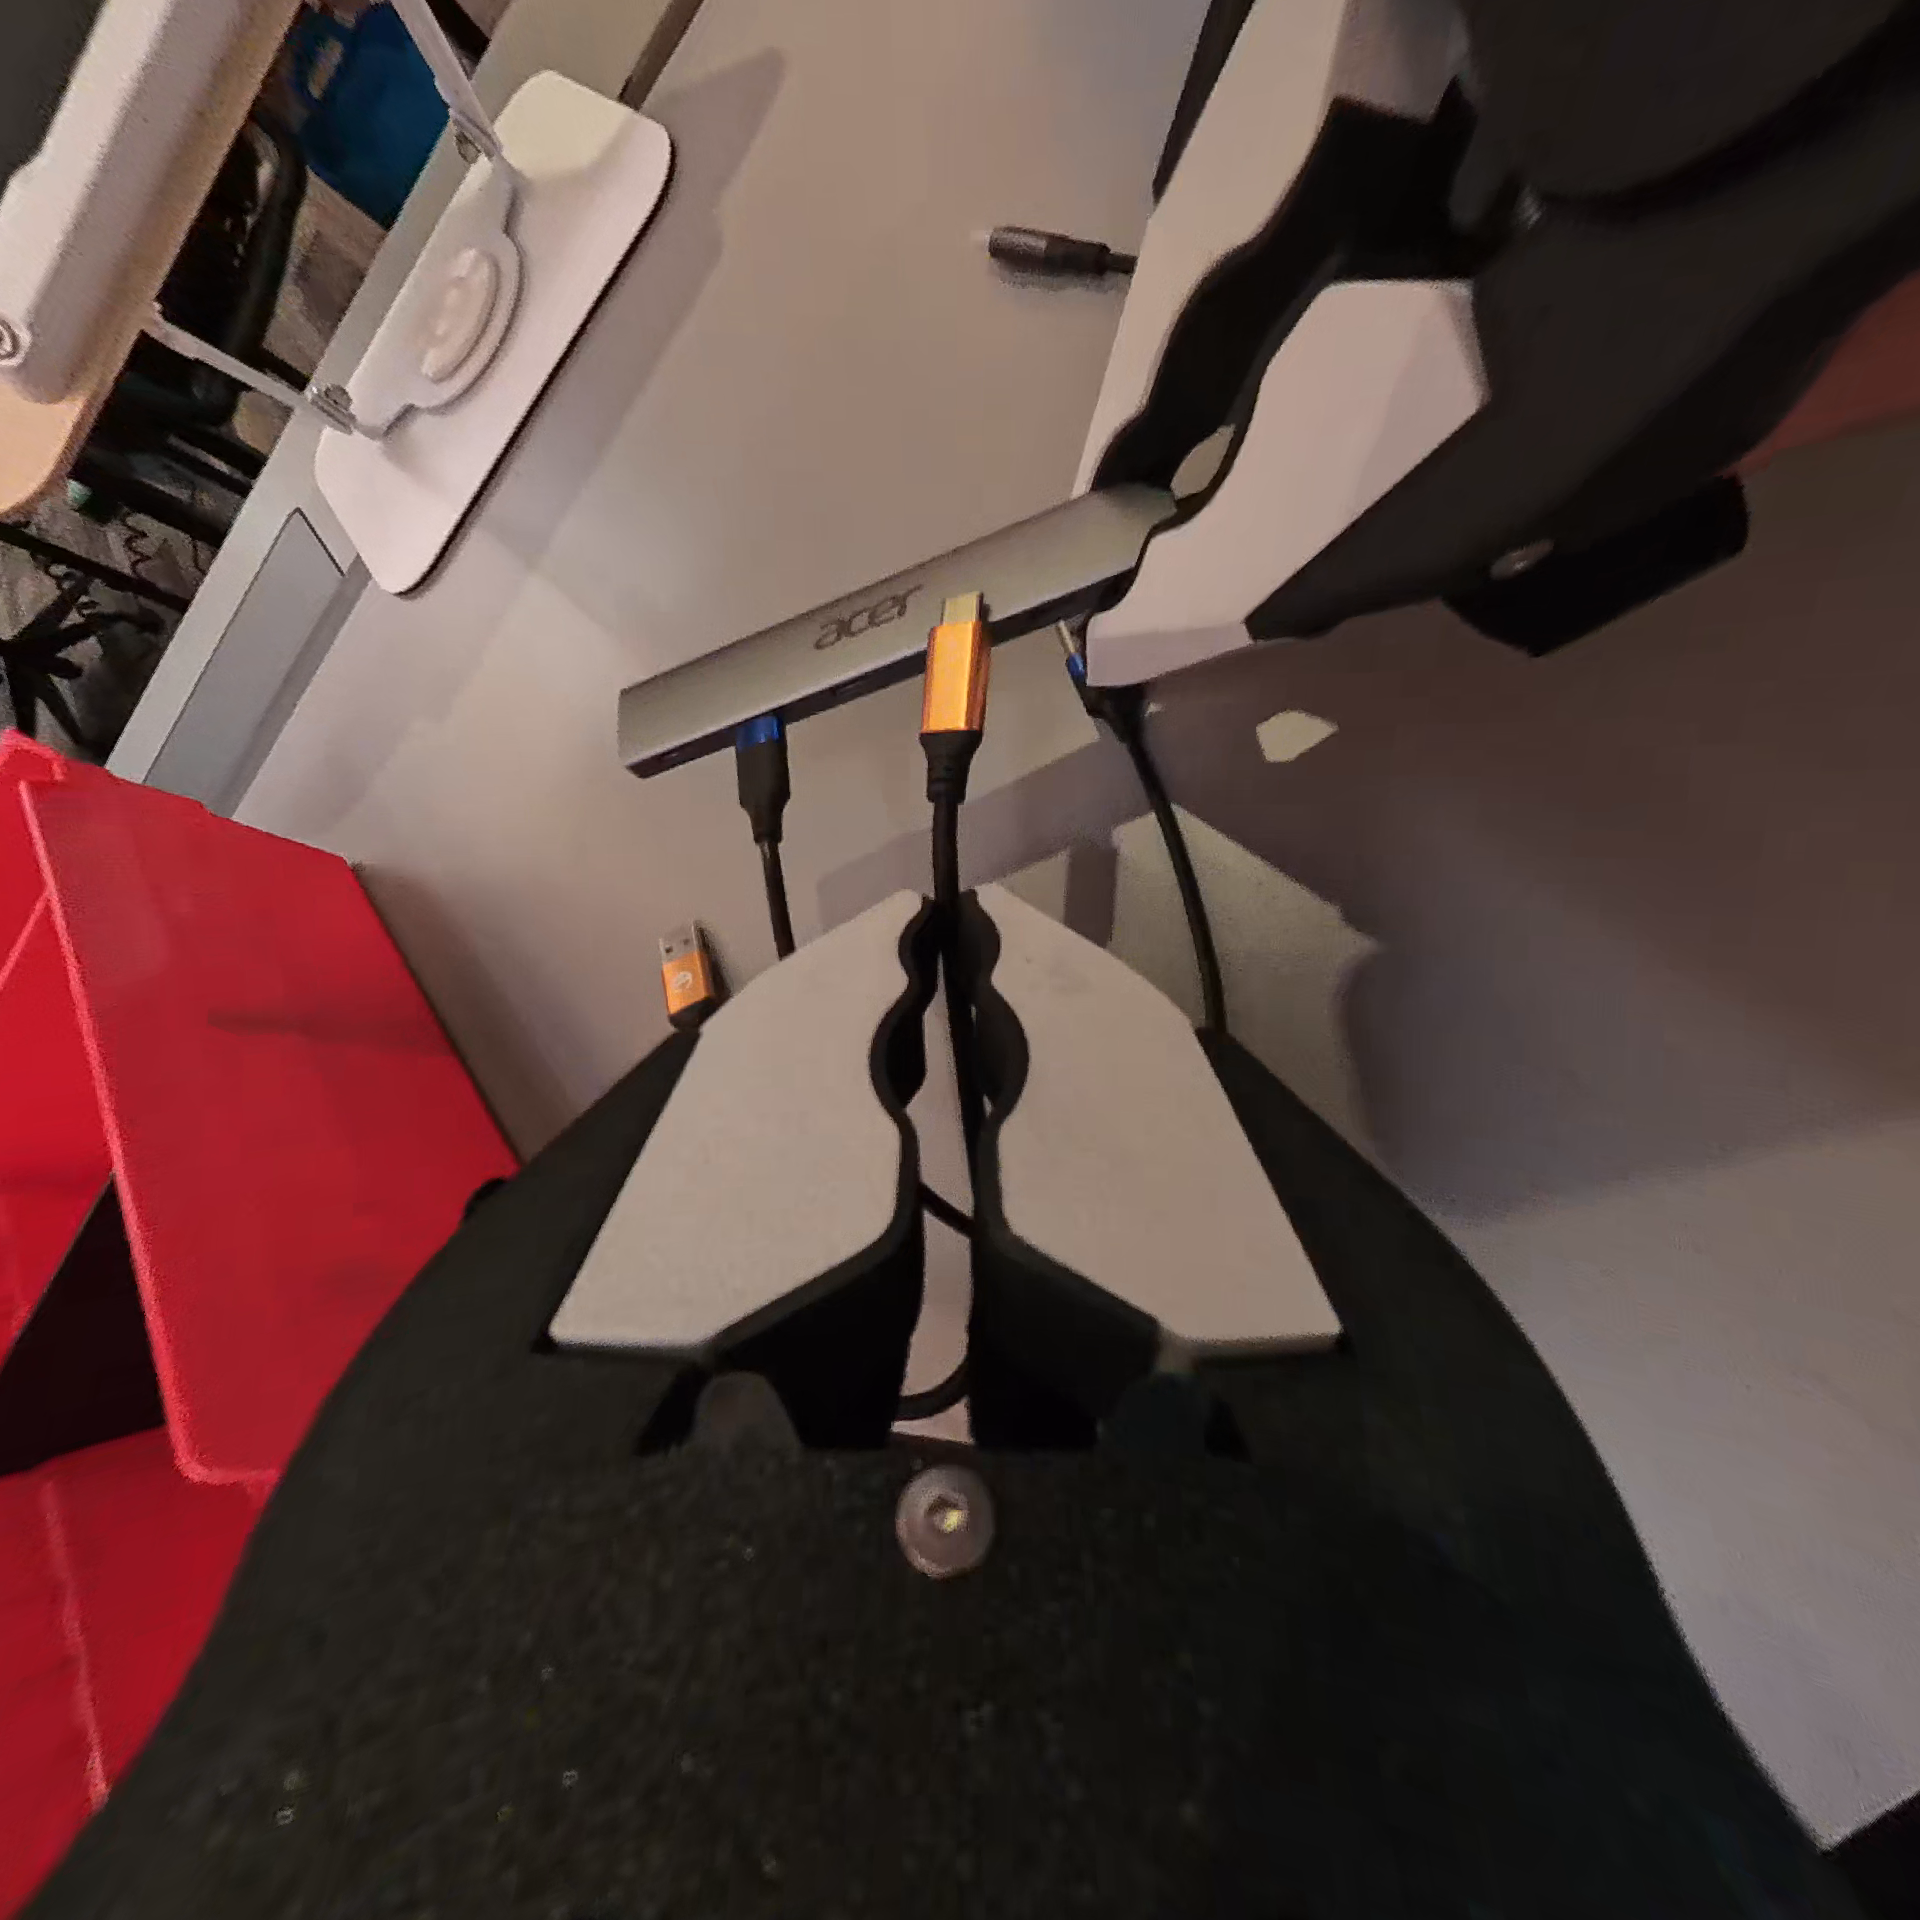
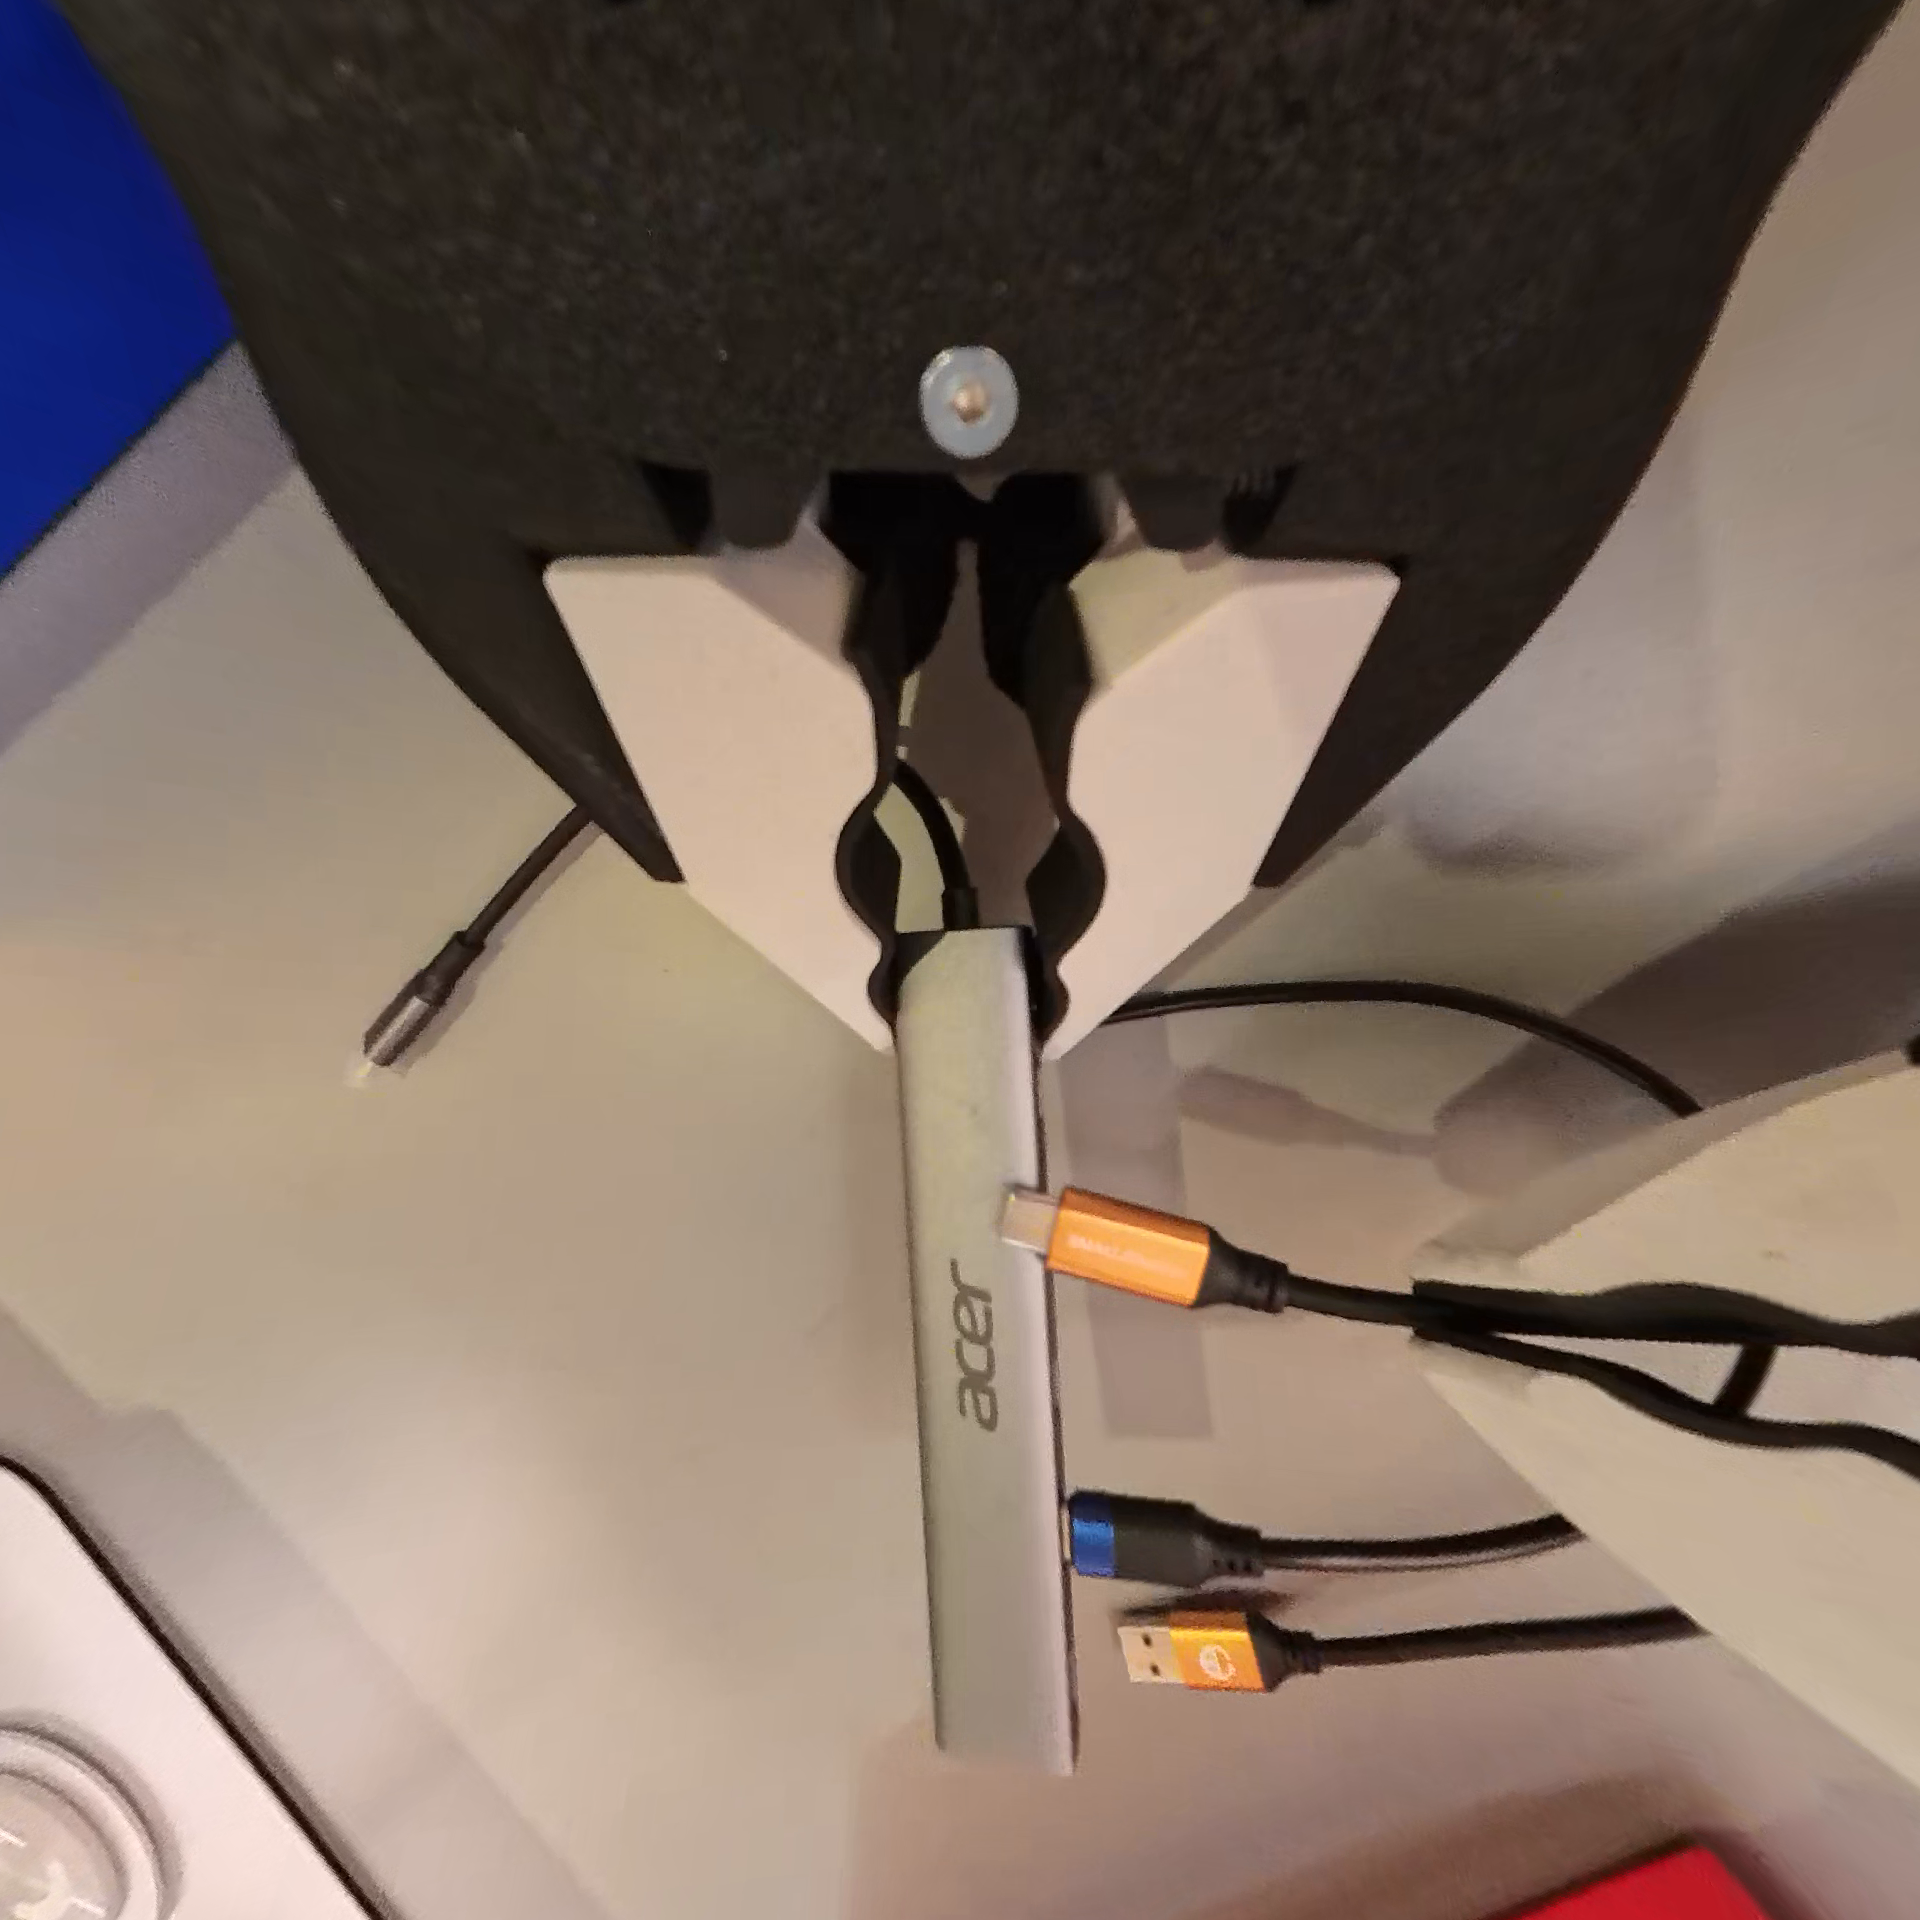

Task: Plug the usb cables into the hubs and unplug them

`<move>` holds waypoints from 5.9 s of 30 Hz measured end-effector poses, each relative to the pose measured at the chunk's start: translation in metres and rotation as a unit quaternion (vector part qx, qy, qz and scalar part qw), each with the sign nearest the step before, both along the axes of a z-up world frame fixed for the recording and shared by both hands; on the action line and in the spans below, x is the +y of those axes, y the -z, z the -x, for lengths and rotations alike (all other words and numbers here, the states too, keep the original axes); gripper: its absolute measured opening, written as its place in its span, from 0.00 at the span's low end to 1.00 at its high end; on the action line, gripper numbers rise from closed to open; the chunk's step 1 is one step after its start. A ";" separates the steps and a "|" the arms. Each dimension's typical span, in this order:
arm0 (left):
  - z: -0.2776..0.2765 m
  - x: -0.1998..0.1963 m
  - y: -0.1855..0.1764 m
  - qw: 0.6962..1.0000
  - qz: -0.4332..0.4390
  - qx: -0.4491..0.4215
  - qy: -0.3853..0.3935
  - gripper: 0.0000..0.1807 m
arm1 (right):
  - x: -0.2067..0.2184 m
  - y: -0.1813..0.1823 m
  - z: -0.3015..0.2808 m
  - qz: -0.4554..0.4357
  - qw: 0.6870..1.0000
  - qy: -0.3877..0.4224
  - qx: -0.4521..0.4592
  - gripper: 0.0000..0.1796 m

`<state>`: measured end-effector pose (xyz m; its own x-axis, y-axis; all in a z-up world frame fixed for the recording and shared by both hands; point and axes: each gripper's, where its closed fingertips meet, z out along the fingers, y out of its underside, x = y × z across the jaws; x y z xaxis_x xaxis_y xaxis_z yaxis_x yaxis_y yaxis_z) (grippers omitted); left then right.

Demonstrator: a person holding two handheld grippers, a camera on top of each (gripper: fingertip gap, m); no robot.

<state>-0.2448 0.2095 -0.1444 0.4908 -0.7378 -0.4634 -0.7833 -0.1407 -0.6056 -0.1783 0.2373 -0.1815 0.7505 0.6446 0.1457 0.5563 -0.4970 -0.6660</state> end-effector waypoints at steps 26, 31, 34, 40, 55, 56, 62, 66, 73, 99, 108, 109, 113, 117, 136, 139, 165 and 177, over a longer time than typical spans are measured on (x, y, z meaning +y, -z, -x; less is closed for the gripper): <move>0.002 0.003 0.008 1.000 0.021 -0.014 -0.014 0.02 | 0.001 0.000 -0.004 -0.008 1.000 0.007 -0.014 0.10; 0.001 0.003 0.008 0.999 0.025 -0.015 -0.015 0.02 | 0.001 0.001 -0.003 -0.007 1.000 0.005 -0.018 0.10; 0.001 0.003 0.013 0.999 0.038 -0.015 -0.019 0.02 | 0.001 0.000 -0.002 -0.008 1.000 0.005 -0.017 0.10; -0.009 -0.003 0.006 0.997 0.054 -0.063 -0.004 0.02 | 0.004 -0.002 -0.005 -0.048 0.996 -0.008 -0.072 0.10; -0.010 0.005 0.020 0.987 0.088 -0.131 -0.003 0.03 | -0.005 -0.014 0.012 -0.090 0.990 -0.103 -0.033 0.11; -0.011 0.005 0.019 0.986 0.091 -0.136 -0.003 0.03 | -0.003 -0.016 0.012 -0.100 0.989 -0.102 -0.035 0.11; -0.014 0.006 0.019 0.968 0.143 -0.206 -0.021 0.07 | 0.002 -0.024 0.012 -0.169 0.977 -0.109 -0.076 0.11; -0.013 0.006 0.020 0.943 0.204 -0.262 -0.028 0.03 | 0.000 -0.029 0.017 -0.192 0.971 -0.123 -0.072 0.11; -0.013 0.008 0.029 0.945 0.211 -0.247 -0.040 0.02 | -0.002 -0.012 0.023 -0.099 0.992 -0.080 -0.006 0.16; -0.012 0.003 0.041 0.958 0.218 -0.188 -0.012 0.02 | -0.005 -0.009 0.026 -0.077 0.994 -0.079 -0.006 0.13; 0.001 -0.017 -0.050 0.887 0.173 -0.428 0.030 0.20 | 0.026 -0.072 -0.008 -0.149 0.987 -0.060 0.016 0.13; 0.009 -0.022 -0.057 0.879 0.160 -0.448 0.033 0.20 | 0.028 -0.091 -0.013 -0.159 0.985 -0.069 0.018 0.13; 0.037 -0.032 -0.035 0.882 0.155 -0.444 0.015 0.20 | 0.038 -0.202 -0.065 -0.223 0.971 -0.083 0.003 0.13; 0.043 -0.030 -0.020 0.888 0.189 -0.419 0.011 0.19 | 0.050 -0.311 -0.164 -0.272 0.960 -0.024 -0.064 0.13; 0.043 -0.030 -0.014 0.901 0.190 -0.389 0.012 0.16 | 0.121 -0.176 -0.344 -0.183 0.902 0.048 -0.387 0.13; 0.042 -0.031 -0.010 0.899 0.204 -0.387 0.012 0.16 | 0.116 -0.145 -0.326 -0.124 0.931 0.016 -0.342 0.13; 0.064 -0.022 -0.065 0.909 -0.004 -0.414 0.044 0.20 | 0.117 -0.139 -0.350 0.019 0.990 0.086 -0.108 0.27; 0.196 0.013 -0.080 0.879 -0.080 -0.449 -0.141 0.23 | -0.048 -0.095 -0.274 -0.232 0.865 0.373 0.243 0.21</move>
<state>-0.4411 0.2229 -0.0648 0.8641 -0.4892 0.1182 0.0736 -0.1094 -0.9913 0.0955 0.1889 -0.0865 0.9775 -0.0897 -0.1909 -0.2061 -0.2128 -0.9551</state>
